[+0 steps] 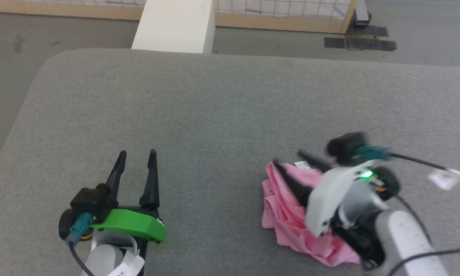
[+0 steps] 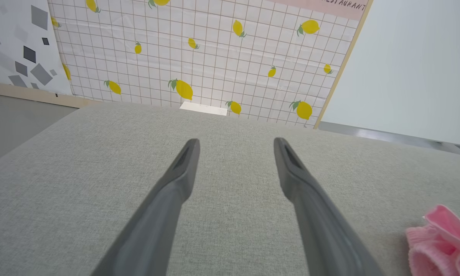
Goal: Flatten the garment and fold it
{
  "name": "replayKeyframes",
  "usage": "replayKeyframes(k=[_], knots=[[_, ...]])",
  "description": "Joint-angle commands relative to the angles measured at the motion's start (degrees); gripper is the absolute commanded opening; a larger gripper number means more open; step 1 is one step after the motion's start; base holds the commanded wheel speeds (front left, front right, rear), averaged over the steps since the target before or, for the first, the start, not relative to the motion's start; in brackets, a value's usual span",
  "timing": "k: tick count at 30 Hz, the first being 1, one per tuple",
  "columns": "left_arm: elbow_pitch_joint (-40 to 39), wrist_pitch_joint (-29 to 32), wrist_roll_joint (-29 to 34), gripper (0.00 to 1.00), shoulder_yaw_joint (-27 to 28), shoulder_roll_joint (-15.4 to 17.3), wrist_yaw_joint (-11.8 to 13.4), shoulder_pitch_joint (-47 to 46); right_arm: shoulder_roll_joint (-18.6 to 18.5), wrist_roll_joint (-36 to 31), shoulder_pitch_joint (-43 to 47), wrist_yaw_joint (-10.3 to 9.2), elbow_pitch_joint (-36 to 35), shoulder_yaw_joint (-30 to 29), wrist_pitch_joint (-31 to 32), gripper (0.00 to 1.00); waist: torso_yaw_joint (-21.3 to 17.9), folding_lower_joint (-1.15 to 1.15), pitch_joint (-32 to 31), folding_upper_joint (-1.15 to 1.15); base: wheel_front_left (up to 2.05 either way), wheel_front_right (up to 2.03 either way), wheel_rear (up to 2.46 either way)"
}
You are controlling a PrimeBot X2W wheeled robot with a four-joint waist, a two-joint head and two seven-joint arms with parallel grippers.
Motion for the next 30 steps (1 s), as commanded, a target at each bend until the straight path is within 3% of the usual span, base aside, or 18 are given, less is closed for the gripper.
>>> replayKeyframes(k=[1,7,12,17,21,30], knots=[[0.0,-0.3,-0.4,1.00,0.2,-0.2,0.2,0.1,0.0,0.4,-0.3,0.21,-1.8,-1.2,-3.2,1.00,-1.1,0.00,-0.9,0.00,0.00,0.00,0.00],[-0.2,-0.3,-0.7,1.00,0.9,-0.2,0.4,1.2,0.0,1.2,3.0,0.21,-6.6,-8.8,-18.1,1.00,-3.8,0.00,-3.1,0.00,0.00,0.00,0.00],[-0.7,-0.3,-0.8,1.00,1.3,-0.2,0.8,2.0,0.0,-0.2,6.7,0.21,-4.6,-15.1,-23.5,1.00,-5.7,0.00,-4.4,0.00,0.00,0.00,0.00],[-0.9,-0.3,-0.9,1.00,1.6,-0.2,0.8,2.3,0.0,0.4,9.2,0.21,-1.2,-18.4,-23.5,1.00,-6.7,0.00,-4.6,0.00,0.00,0.00,0.00],[-1.0,-0.3,-0.9,1.00,1.7,-0.2,0.8,2.3,0.0,5.2,10.0,0.21,2.3,-19.4,-21.7,1.00,-6.8,0.00,-4.4,0.00,0.00,0.00,0.00],[-1.1,-0.3,-0.9,1.00,1.4,-0.2,0.6,1.8,0.0,10.0,8.6,0.21,11.4,-17.4,-13.4,1.00,-5.2,0.00,-3.0,0.00,0.00,0.00,0.00]])
